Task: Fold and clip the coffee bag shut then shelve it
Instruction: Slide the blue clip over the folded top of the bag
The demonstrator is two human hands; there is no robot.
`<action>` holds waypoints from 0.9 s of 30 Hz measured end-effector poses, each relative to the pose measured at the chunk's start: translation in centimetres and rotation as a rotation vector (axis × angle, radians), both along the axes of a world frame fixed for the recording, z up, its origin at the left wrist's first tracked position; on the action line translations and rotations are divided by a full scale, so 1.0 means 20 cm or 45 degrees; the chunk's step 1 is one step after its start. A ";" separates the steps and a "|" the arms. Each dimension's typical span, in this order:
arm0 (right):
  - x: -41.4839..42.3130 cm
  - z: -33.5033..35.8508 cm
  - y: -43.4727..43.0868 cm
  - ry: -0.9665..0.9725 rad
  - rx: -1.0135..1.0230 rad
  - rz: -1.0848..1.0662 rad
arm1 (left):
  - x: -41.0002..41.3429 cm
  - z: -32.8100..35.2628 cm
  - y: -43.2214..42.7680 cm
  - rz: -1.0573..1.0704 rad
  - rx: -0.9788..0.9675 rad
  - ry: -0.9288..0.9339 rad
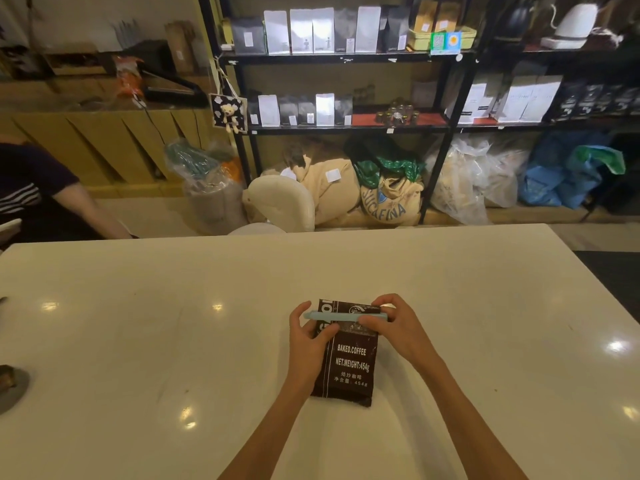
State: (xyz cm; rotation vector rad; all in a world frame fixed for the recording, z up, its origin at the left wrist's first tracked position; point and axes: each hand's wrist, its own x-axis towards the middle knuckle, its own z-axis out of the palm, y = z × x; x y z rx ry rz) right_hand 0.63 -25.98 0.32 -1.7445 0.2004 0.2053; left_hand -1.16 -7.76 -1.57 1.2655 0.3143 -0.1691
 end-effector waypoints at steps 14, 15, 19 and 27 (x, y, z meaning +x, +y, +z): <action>-0.02 -0.04 -0.02 -0.005 0.119 -0.052 | 0.02 -0.02 0.00 -0.069 0.097 -0.065; -0.01 -0.05 -0.01 -0.002 0.114 -0.056 | 0.02 -0.01 0.00 -0.077 0.103 -0.068; 0.01 -0.05 0.00 -0.002 0.112 -0.048 | 0.03 -0.01 0.01 -0.103 0.111 -0.057; 0.02 -0.04 0.05 -0.033 0.115 -0.085 | 0.05 -0.02 0.02 -0.122 0.103 -0.077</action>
